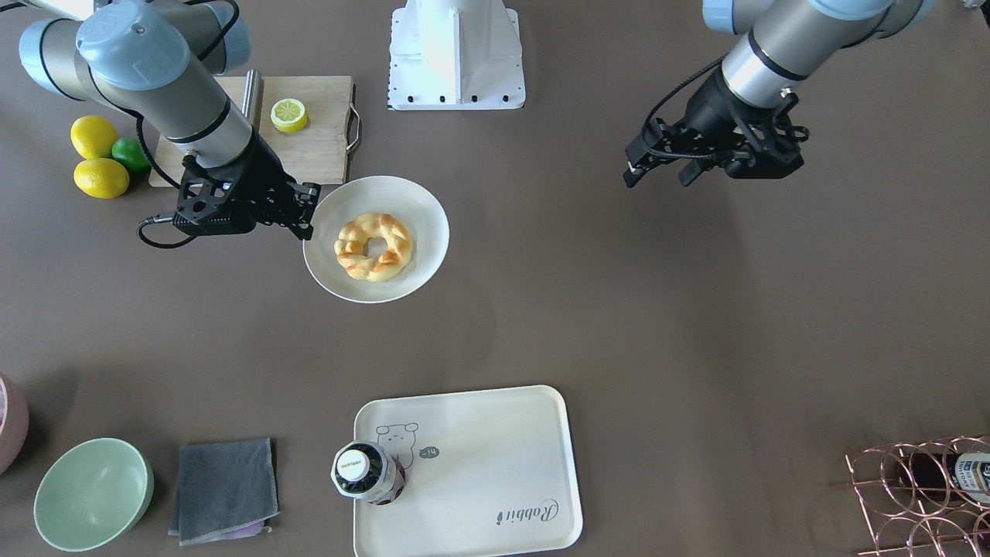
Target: Place donut on tray
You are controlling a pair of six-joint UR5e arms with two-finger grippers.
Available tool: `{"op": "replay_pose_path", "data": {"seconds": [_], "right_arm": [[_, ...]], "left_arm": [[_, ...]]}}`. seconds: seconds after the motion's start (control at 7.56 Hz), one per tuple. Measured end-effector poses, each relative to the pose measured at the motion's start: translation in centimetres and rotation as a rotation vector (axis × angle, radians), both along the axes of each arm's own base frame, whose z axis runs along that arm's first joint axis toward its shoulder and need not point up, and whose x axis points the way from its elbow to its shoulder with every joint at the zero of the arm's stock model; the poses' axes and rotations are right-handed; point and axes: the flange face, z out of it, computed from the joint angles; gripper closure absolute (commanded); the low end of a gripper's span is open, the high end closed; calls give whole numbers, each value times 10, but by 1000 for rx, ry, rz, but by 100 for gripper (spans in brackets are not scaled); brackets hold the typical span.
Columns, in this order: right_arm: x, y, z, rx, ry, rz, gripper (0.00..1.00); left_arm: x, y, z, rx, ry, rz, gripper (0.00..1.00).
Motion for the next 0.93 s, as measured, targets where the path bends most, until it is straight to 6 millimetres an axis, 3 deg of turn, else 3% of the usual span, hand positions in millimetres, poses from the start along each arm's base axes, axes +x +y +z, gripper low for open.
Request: {"op": "replay_pose_path", "data": {"seconds": [0.26,0.66,0.93], "right_arm": [[-16,22,-23,-9,2,8,100],[-40,54,-68,-13,29,11,100],[-41,68,-85,-20,23,15,100]], "left_arm": [[28,10,-23,-6,15,4,8],[49,6,-35,3,14,4,16],[55,9,-38,3,14,0,19]]}}
